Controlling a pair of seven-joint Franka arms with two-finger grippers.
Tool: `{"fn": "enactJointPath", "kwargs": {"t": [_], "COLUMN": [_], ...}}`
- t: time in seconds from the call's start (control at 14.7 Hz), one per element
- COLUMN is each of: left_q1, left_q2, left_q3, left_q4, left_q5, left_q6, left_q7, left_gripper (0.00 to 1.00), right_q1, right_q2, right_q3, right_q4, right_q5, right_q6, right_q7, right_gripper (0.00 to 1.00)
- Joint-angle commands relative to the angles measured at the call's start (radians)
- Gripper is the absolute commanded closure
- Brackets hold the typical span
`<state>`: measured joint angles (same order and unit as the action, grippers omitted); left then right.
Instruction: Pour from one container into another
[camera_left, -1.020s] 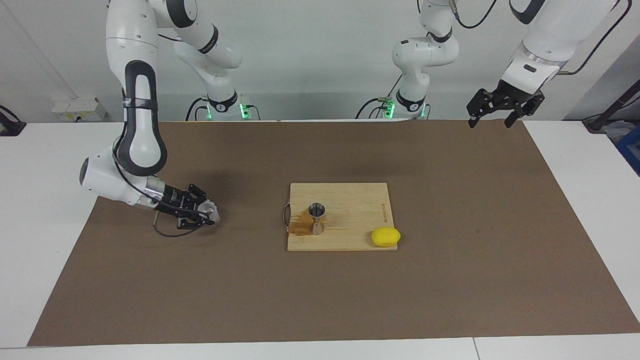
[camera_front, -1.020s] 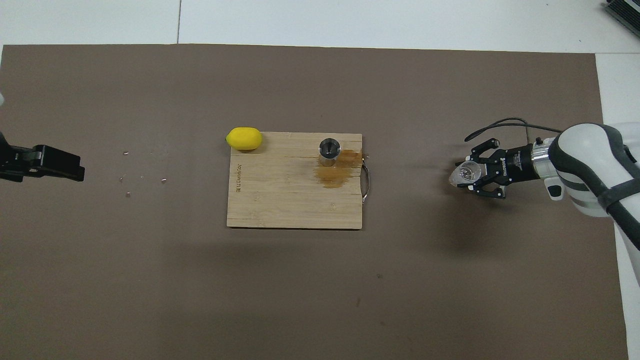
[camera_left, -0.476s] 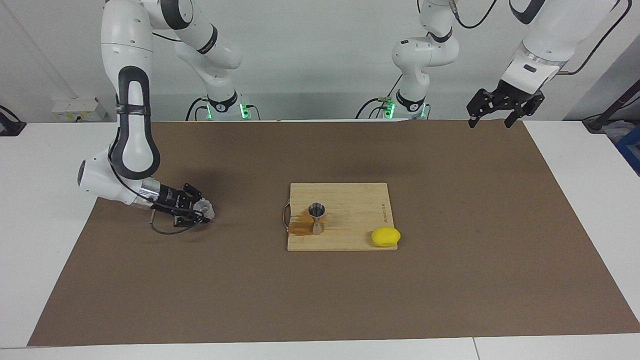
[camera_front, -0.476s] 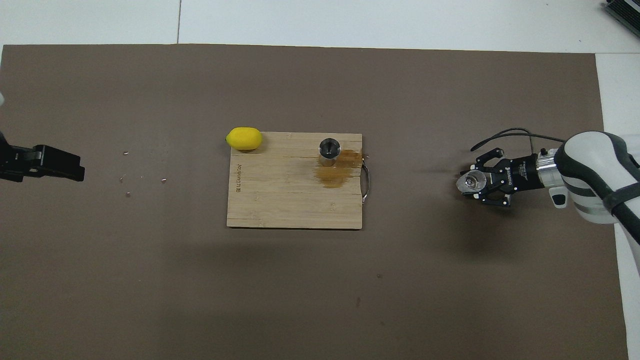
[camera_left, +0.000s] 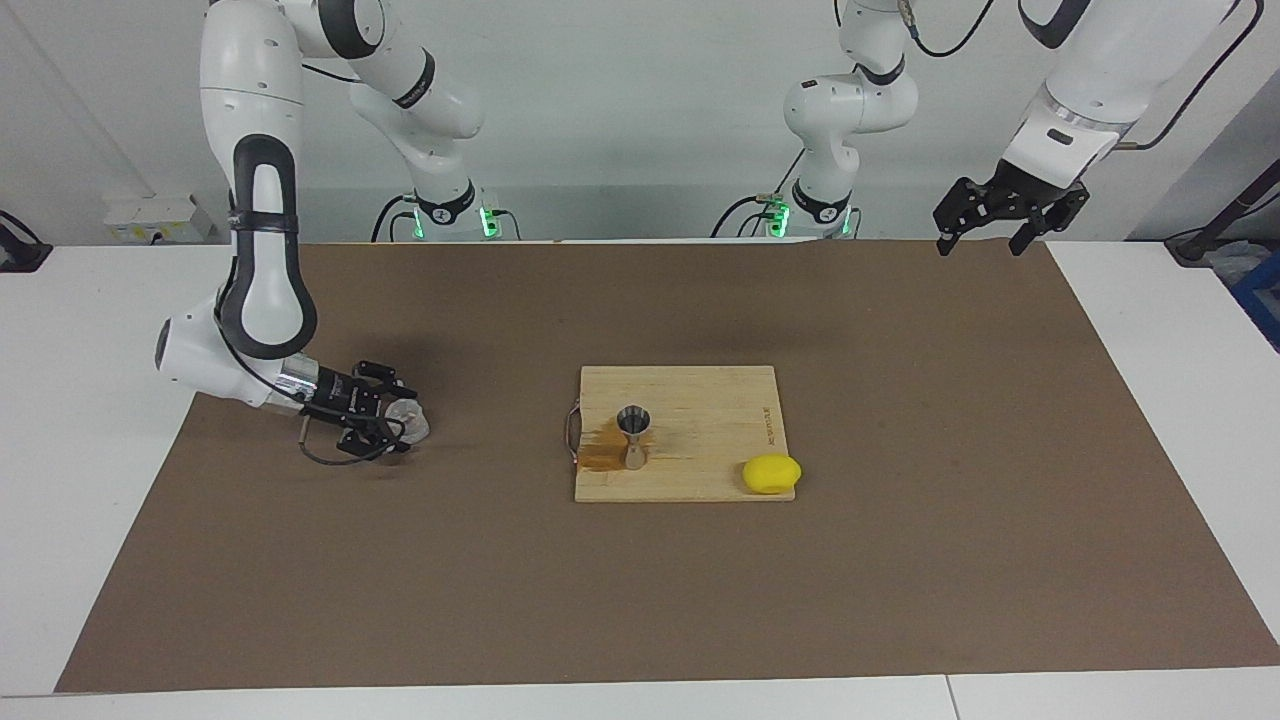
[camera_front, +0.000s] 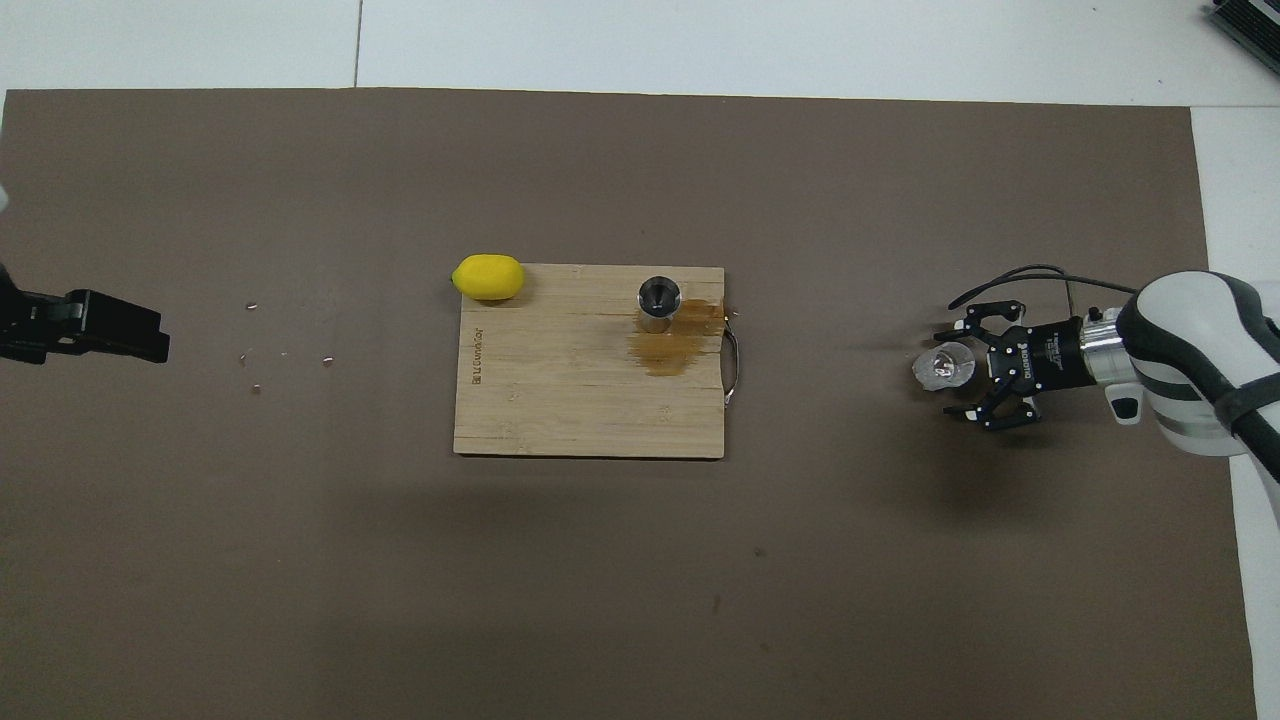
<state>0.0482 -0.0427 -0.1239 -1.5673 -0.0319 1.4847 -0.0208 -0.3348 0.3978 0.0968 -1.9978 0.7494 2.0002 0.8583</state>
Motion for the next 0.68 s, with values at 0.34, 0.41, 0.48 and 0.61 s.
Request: {"fn": "enactJointPath", "kwargs": {"t": [0.34, 0.41, 0.48, 0.61], "left_q1": [0.016, 0.016, 0.016, 0.016], "left_q2": [-0.033, -0.033, -0.033, -0.033], "left_q3": [-0.006, -0.006, -0.006, -0.006], "left_q4": [-0.037, -0.037, -0.037, -0.037], "left_q5": [-0.002, -0.002, -0.002, -0.002], "left_q6": [0.009, 0.009, 0.009, 0.009], "left_q7": [0.009, 0.009, 0.009, 0.009], "left_gripper": [0.00, 0.00, 0.00, 0.00], "right_q1": [-0.020, 0.014, 0.043, 0.114], "right_q2": [-0.158, -0.175, -0.189, -0.215], "right_q3": [0.012, 0.011, 0.011, 0.011], "right_q4": [-0.033, -0.032, -0.026, -0.018], "right_q5": [-0.256, -0.307, -0.358, -0.470], "right_q6": [0.003, 0.003, 0.003, 0.005], "right_q7": [-0.103, -0.108, -0.110, -0.111], "right_gripper": [0.00, 0.00, 0.00, 0.00]}}
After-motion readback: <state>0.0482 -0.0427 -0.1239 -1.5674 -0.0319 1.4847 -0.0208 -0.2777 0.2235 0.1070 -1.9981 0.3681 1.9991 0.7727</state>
